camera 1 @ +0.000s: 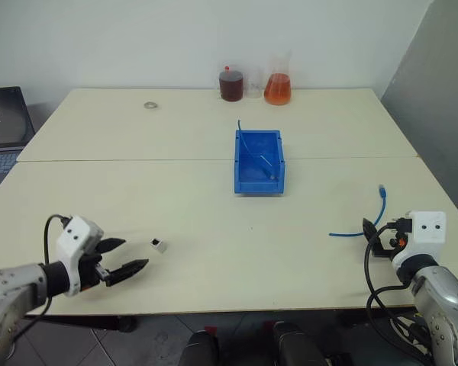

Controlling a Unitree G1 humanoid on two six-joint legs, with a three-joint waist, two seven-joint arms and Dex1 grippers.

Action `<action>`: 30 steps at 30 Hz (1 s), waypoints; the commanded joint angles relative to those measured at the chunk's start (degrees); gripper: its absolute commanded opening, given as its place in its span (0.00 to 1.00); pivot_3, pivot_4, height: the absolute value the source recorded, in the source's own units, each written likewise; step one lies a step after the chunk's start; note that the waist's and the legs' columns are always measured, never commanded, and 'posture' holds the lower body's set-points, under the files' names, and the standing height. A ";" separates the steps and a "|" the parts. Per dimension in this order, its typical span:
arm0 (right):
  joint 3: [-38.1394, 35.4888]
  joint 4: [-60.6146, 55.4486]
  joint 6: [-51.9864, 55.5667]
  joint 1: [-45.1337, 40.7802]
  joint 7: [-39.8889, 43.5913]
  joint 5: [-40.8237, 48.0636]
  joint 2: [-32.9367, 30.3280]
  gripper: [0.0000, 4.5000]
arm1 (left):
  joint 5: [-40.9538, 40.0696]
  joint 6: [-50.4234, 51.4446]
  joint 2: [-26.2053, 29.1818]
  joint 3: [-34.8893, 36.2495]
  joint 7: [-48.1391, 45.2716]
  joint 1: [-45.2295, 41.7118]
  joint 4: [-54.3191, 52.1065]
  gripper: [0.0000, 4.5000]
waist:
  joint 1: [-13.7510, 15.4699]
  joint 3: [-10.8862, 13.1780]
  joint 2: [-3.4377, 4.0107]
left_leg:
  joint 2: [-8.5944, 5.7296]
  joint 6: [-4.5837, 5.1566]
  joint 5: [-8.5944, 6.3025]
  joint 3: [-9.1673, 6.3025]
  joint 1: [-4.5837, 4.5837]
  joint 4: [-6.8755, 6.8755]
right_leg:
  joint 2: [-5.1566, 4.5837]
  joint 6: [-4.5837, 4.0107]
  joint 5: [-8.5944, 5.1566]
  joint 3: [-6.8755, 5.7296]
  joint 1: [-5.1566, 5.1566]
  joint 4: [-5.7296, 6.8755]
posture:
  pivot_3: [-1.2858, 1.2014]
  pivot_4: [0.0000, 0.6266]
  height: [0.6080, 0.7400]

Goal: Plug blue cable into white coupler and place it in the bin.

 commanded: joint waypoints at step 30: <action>-3.44 31.34 22.67 -30.36 -0.75 4.10 -8.96 0.99 | 8.96 -15.91 -18.63 -36.03 -14.47 -48.17 10.11 1.00 | 0.08 0.07 0.00 | -0.15 0.04 0.01 -0.04 -0.30 0.17 | -0.02 -0.24 0.23 -0.01 -0.06 0.04 | 0.52 0.24 1.00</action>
